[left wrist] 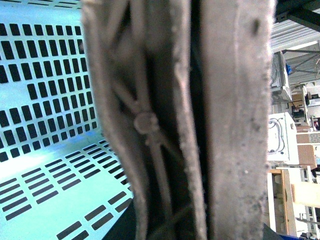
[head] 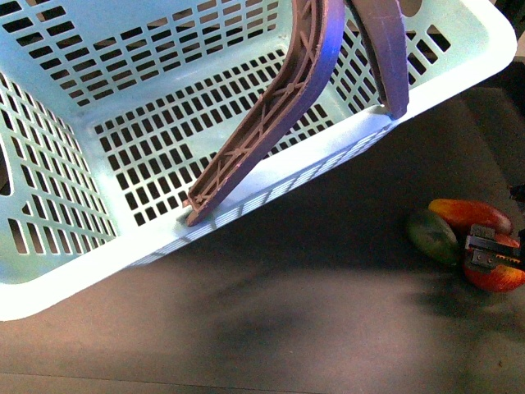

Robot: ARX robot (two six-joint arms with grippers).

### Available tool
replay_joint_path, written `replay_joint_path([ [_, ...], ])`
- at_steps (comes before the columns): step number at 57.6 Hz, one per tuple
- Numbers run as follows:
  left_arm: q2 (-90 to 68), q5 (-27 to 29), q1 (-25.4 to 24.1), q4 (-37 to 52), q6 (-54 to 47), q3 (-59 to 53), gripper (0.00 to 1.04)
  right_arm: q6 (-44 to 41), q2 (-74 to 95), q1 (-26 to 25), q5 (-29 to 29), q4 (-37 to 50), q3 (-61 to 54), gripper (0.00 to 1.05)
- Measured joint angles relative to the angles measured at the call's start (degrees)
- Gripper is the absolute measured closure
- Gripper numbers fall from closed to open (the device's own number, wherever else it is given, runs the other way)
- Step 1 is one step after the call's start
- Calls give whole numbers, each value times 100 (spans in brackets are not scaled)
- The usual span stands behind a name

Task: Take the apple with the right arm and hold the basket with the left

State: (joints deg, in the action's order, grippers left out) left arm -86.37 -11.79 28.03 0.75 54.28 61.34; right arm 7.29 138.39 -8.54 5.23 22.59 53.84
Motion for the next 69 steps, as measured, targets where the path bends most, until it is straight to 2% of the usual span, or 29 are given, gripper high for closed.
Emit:
replay_joint_path([
  [22,0,-2,0,0,0,0,89,-420,-758,-138,-76,219,-732,26],
  [33,0,2,-2,0,0,0,89,-981,-2284,-308,-197,96,-1355,29],
  [44,2,-4,0,0,0,0,89,-1058,-3862,-188,-321,-398,-1550,29],
  [54,0,0,0,0,0,0,89,-920,-5589,407,-352,-1001,-1355,30],
  [58,2,-2,0,0,-2,0,89,-820,-6181,903,-289,-1145,-1104,30],
  [69,2,-2,0,0,-2,0,89,-699,-6450,1899,-39,-1178,-748,30],
])
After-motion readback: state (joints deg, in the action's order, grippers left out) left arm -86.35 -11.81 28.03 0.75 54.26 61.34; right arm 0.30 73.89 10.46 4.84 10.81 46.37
